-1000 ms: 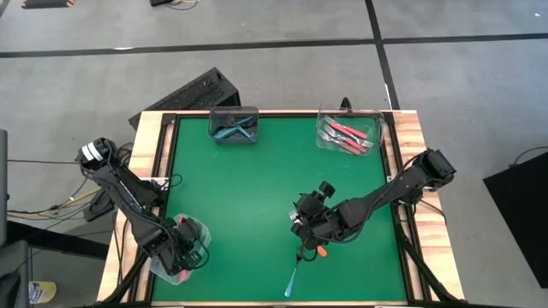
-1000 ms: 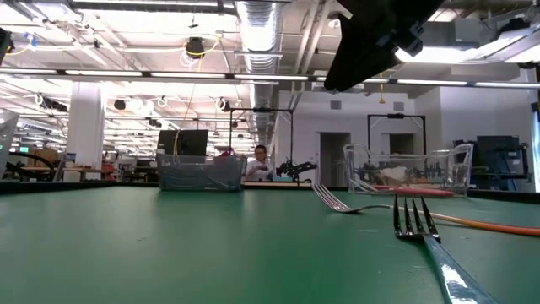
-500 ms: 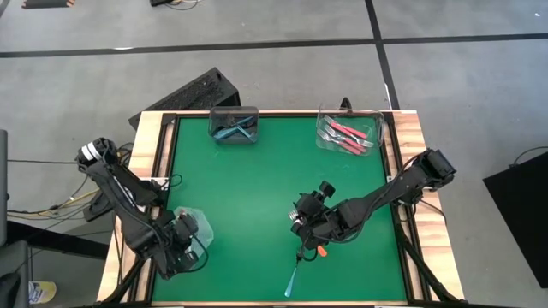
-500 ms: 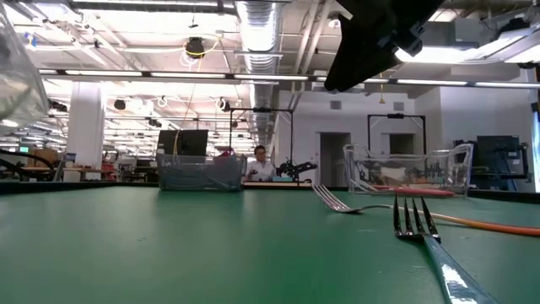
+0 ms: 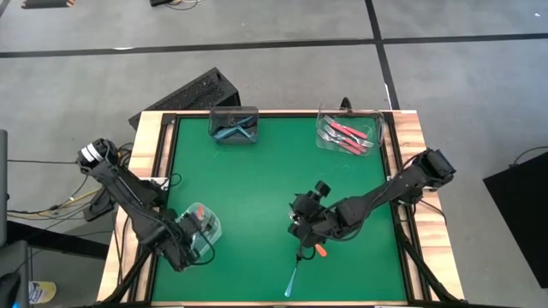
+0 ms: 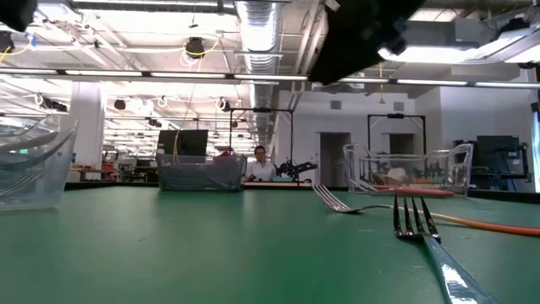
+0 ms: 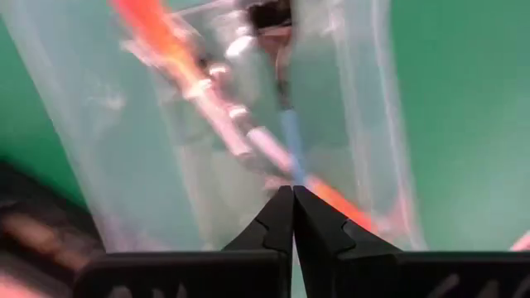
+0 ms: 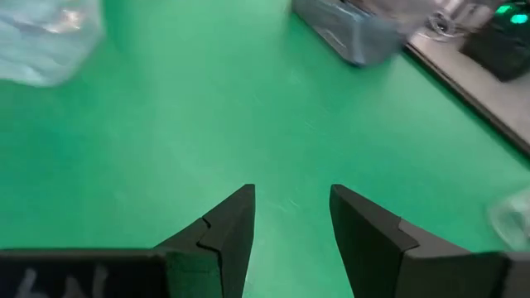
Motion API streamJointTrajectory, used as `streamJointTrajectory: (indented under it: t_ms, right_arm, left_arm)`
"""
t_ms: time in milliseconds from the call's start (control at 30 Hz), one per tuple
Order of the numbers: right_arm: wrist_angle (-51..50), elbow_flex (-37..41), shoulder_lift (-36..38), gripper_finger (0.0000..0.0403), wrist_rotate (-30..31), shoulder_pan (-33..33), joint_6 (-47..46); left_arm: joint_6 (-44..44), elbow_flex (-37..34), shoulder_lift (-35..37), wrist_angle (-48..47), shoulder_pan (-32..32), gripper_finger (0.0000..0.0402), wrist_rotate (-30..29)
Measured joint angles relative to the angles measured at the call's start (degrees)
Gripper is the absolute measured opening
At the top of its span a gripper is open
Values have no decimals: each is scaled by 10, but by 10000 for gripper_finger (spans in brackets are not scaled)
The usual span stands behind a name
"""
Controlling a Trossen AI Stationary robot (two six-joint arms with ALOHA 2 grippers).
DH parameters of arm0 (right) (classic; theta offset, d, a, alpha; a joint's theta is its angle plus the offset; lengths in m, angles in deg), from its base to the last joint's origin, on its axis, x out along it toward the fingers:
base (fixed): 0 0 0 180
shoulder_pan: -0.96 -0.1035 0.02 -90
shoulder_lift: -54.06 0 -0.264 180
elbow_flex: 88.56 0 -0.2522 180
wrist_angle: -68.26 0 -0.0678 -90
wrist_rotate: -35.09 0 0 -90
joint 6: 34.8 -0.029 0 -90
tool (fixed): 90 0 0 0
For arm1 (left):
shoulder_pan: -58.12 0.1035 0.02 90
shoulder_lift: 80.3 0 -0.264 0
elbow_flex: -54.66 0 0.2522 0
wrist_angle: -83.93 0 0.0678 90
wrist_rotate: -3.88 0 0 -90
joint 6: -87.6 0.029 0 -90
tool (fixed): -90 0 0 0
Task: Sort silverware by color (type)
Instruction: Put the blue fork into the black bin
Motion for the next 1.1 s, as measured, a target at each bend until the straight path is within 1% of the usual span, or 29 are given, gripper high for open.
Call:
streamJointTrajectory:
  t_ms: [67, 133, 167, 267, 367, 433, 567, 733, 833, 933, 1000, 1100]
  right_arm:
    - [54, 0, -7, 184, -21, 6, 41]
    - [94, -1, -18, 181, -43, 10, 80]
    - [101, 0, -22, 180, -50, 11, 95]
    - [102, -1, -20, 176, -57, 13, 94]
    - [98, 0, -21, 174, -58, 13, 91]
    - [113, 0, -21, 173, -61, 13, 91]
    - [141, 0, -20, 173, -81, 14, 109]
    - [143, 0, -20, 172, -83, 14, 110]
    - [160, 0, -20, 172, -82, 15, 111]
    - [183, 0, -20, 172, -97, 23, 114]
    - [204, 0, -32, 172, -102, 30, 118]
    - [227, 1, -42, 172, -111, 37, 138]
  left_arm:
    - [-9, -6, 0, 12, 3, 1, -18]
    - [-11, -9, -1, 27, 3, 1, -55]
    - [-8, -9, -1, 49, 3, 1, -73]
    - [-6, -7, -2, 66, 2, 0, -116]
    - [-4, -8, -6, 67, 2, 9, -133]
    - [0, -8, -13, 63, 3, 25, -138]
    - [5, -8, -41, 64, 6, 74, -139]
    - [5, -8, -91, 47, 14, 135, -109]
    - [2, -8, -114, 35, 20, 159, -92]
    - [12, -8, -129, 41, 26, 171, -80]
    - [20, -8, -135, 44, 29, 171, -80]
    - [33, -8, -135, 47, 31, 147, -74]
